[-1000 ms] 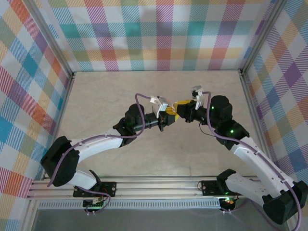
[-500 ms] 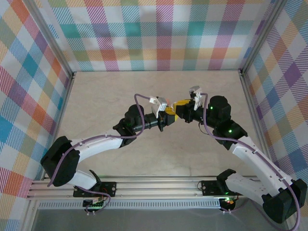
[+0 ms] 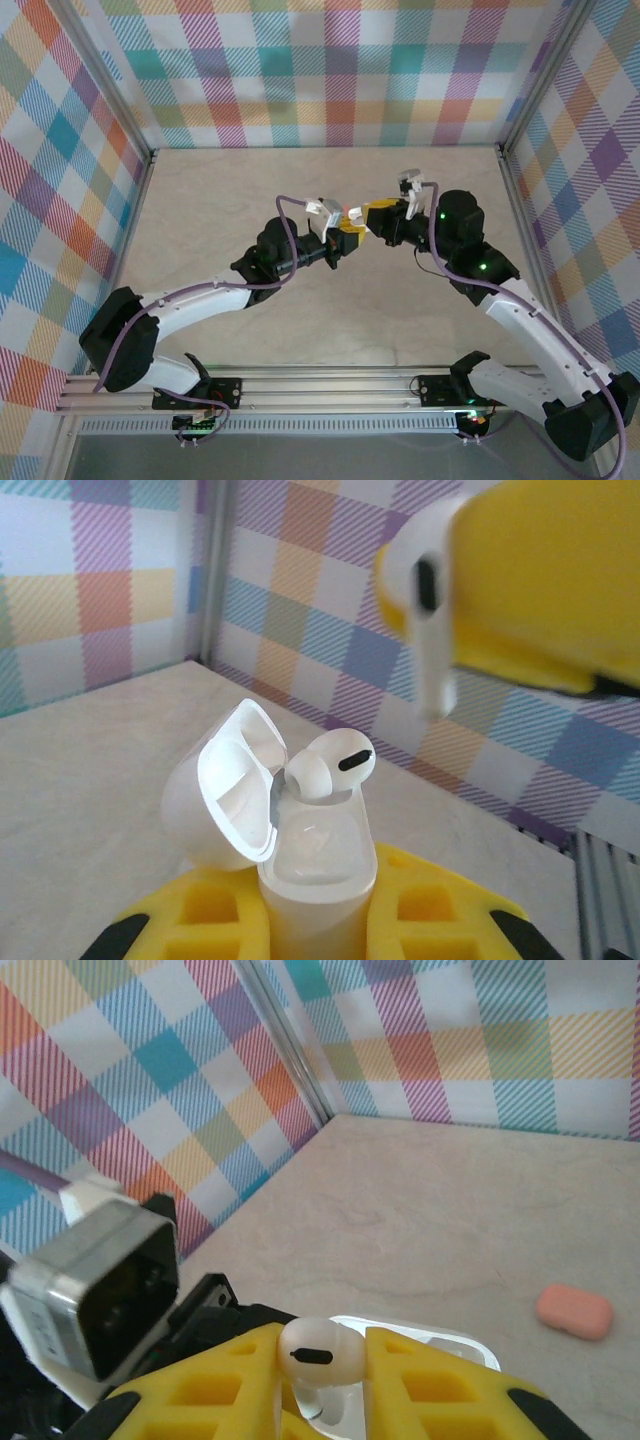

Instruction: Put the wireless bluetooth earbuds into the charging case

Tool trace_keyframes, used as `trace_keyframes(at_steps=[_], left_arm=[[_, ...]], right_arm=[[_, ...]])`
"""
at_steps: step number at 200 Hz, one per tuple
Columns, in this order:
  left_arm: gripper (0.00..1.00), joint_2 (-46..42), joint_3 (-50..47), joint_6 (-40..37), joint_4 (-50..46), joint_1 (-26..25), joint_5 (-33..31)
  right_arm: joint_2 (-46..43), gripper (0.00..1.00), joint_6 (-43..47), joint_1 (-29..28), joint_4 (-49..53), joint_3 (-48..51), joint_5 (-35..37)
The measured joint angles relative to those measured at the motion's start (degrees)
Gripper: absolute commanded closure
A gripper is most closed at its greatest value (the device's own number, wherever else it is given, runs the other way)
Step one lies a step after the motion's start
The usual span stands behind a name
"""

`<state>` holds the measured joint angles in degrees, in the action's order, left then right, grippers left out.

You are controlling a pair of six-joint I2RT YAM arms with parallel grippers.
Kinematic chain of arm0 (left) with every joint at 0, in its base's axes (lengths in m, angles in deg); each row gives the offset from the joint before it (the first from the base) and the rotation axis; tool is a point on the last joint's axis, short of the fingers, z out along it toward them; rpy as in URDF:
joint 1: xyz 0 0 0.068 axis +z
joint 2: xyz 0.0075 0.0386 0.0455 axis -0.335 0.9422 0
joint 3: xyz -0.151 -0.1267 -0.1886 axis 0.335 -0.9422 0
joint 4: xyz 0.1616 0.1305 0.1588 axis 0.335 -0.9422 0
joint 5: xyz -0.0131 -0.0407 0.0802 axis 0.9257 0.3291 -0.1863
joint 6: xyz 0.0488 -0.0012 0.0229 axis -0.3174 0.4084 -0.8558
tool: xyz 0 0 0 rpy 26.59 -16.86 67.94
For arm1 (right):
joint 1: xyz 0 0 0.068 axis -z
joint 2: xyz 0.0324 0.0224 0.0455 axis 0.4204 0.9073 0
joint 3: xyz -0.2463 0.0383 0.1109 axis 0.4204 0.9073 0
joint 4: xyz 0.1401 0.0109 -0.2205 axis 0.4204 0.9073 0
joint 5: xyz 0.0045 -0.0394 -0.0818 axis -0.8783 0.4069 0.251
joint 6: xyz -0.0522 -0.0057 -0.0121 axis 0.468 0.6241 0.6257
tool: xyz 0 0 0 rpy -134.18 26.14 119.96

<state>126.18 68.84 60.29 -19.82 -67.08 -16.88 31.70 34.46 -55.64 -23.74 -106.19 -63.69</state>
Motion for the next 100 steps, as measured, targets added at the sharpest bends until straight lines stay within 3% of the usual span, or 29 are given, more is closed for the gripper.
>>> trace_keyframes(at_steps=[100], left_arm=[[1.00,-0.6,-2.0,-0.5,0.0,-0.3,-6.4]], right_arm=[[-0.7,0.80,-10.5,-2.3,-3.7,5.7,4.2]])
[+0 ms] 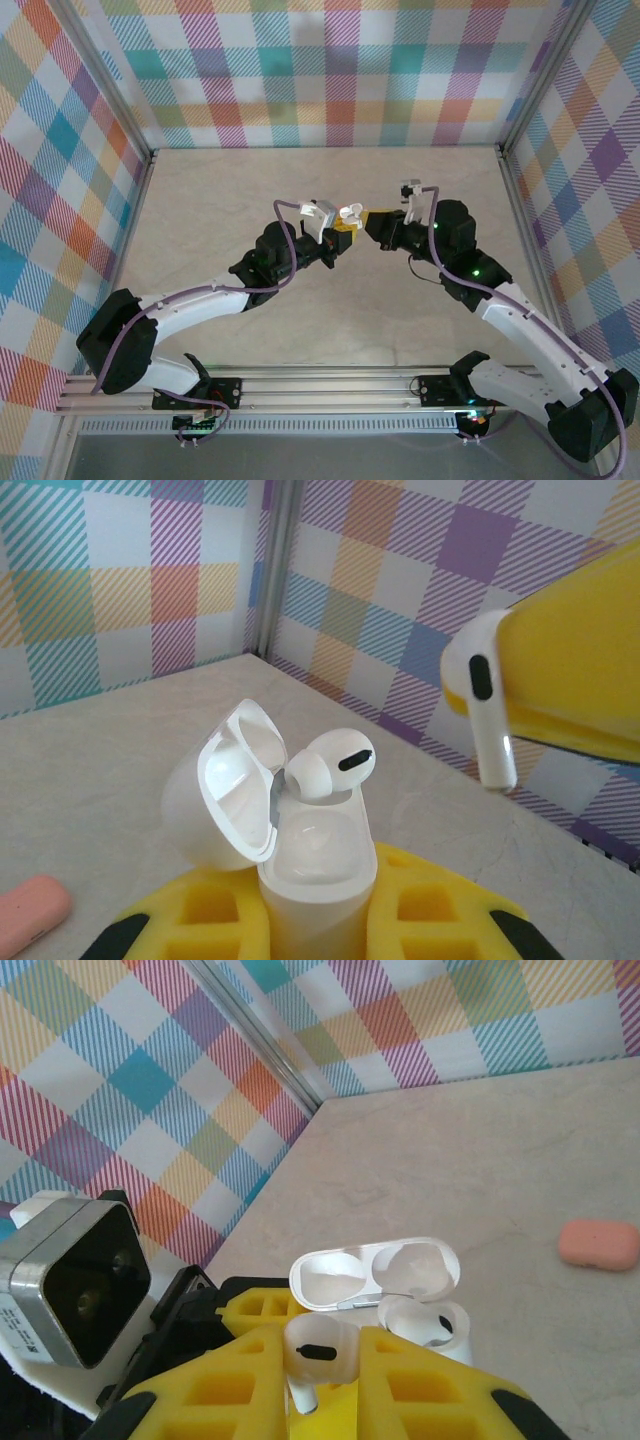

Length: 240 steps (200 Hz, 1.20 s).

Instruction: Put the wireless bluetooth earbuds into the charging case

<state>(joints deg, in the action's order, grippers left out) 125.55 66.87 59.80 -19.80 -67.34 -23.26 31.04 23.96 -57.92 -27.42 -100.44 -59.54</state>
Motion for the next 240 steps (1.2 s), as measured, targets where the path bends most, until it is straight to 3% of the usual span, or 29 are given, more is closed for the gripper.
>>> trace_keyframes(at_steps=[59,240], left_arm=[[1.00,0.0,0.0,-1.9,0.0,-2.1,-1.6],[1.00,0.0,0.0,-2.3,0.1,-2.4,-4.3]], right_arm=[[1.1,0.80,-0.9,-1.9,-6.7,2.1,3.0],[4.2,0.81,-1.7,-4.2,-10.1,2.8,9.2]])
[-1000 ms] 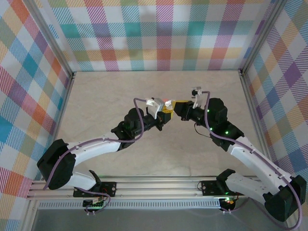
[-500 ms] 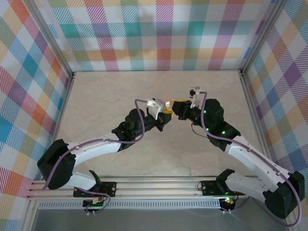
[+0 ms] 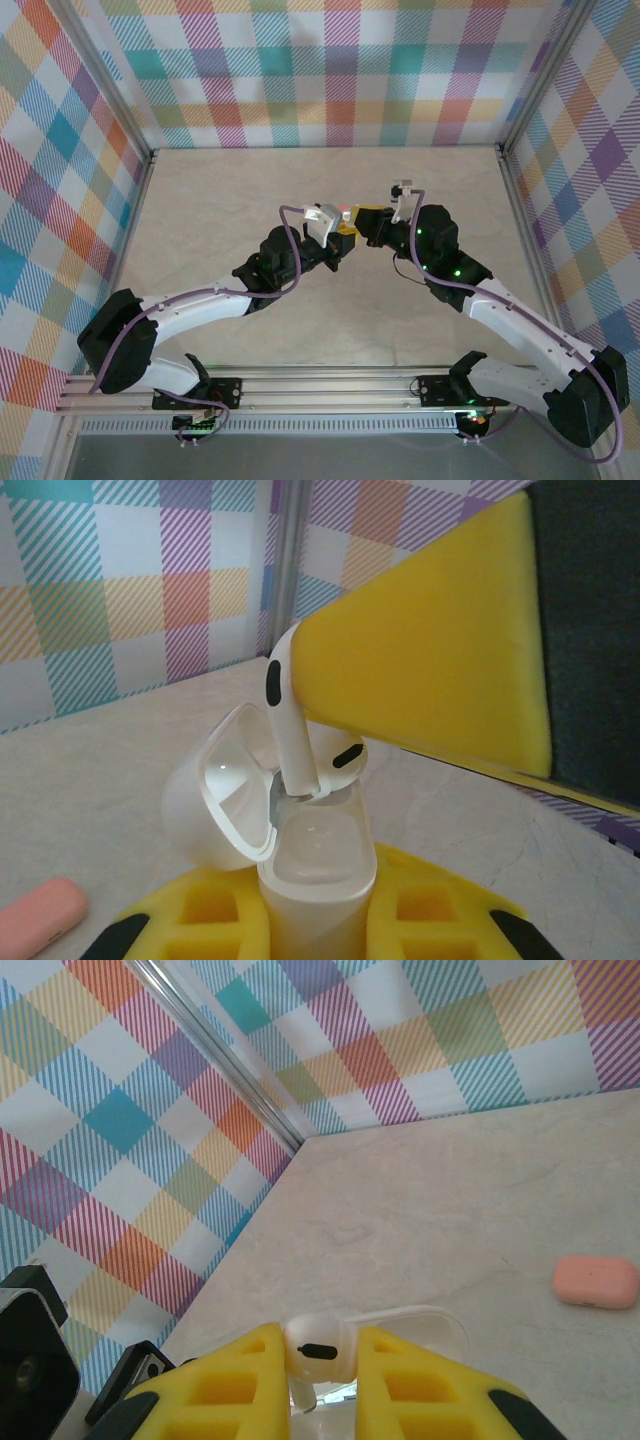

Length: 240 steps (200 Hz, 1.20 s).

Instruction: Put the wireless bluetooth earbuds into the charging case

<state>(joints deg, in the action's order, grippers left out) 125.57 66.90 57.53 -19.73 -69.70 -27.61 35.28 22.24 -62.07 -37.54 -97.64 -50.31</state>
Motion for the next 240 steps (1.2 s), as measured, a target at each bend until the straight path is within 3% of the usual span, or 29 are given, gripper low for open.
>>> trace_keyframes(at_steps=[106,240], left_arm=[[1.00,0.4,0.3,4.2,-0.1,0.0,-2.8],[1.00,3.1,0.2,-0.2,2.1,-0.4,-4.9]], right_arm=[[1.5,0.81,0.1,0.0,-1.9,0.5,-0.4],[2.8,0.80,3.2,-0.6,-3.3,1.6,1.2]])
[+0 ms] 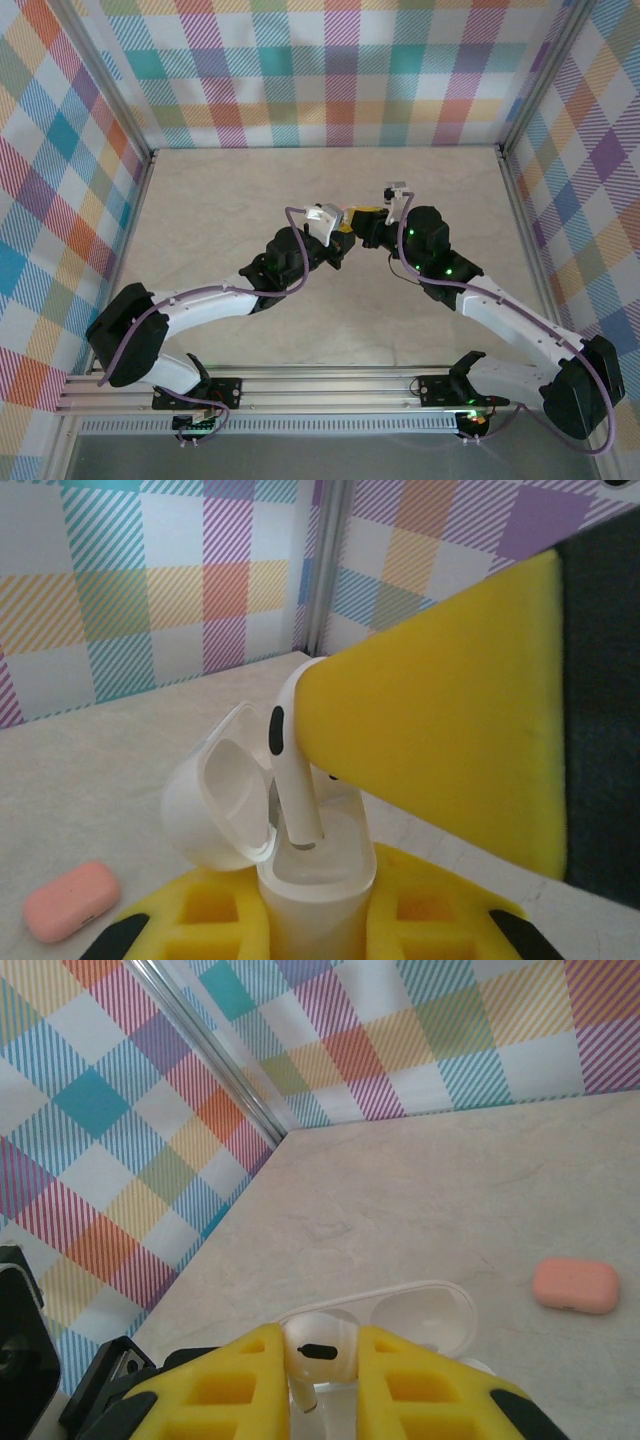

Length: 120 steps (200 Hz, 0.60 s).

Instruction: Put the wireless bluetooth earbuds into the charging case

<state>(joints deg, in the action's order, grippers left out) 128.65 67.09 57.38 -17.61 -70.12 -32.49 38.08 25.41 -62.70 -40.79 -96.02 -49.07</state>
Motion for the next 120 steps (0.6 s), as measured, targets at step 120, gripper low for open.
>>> trace_keyframes(at_steps=[120], left_arm=[[1.00,-7.0,-1.6,-0.3,-3.3,7.2,19.4]], right_arm=[[-3.6,0.78,11.9,3.9,23.2,-17.9,-9.8]])
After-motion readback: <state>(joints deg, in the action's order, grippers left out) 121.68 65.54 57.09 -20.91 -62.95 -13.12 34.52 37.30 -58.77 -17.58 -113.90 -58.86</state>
